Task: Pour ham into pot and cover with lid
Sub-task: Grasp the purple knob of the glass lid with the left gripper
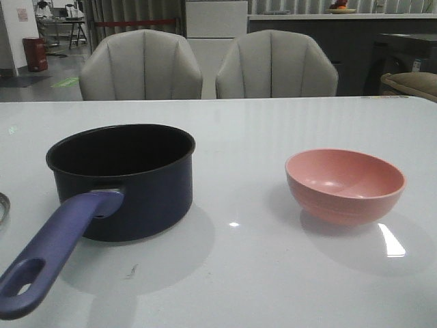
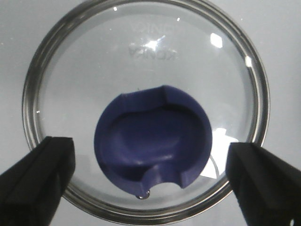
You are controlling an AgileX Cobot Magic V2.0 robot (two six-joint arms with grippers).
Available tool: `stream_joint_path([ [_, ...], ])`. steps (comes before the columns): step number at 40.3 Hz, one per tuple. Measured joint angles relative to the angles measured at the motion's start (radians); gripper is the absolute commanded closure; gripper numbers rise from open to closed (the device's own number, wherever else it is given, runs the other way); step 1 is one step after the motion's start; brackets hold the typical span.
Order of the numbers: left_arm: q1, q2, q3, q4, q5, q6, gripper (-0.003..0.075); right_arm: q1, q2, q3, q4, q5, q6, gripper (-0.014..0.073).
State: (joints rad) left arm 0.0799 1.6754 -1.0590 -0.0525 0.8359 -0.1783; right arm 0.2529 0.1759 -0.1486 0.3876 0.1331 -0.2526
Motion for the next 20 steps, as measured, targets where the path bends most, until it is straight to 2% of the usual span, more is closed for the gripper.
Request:
stream_joint_path([
  [16, 0.0, 0.098, -0.073, -0.017, 0.024, 0.0, 0.0043, 0.0, 0.0, 0.0, 0.0, 0.0, 0.0, 0.0444],
  [20, 0.0, 0.099, -0.088, -0.017, 0.03, 0.001, 0.0076, 0.0, 0.0, 0.0, 0.0, 0.0, 0.0, 0.0444],
])
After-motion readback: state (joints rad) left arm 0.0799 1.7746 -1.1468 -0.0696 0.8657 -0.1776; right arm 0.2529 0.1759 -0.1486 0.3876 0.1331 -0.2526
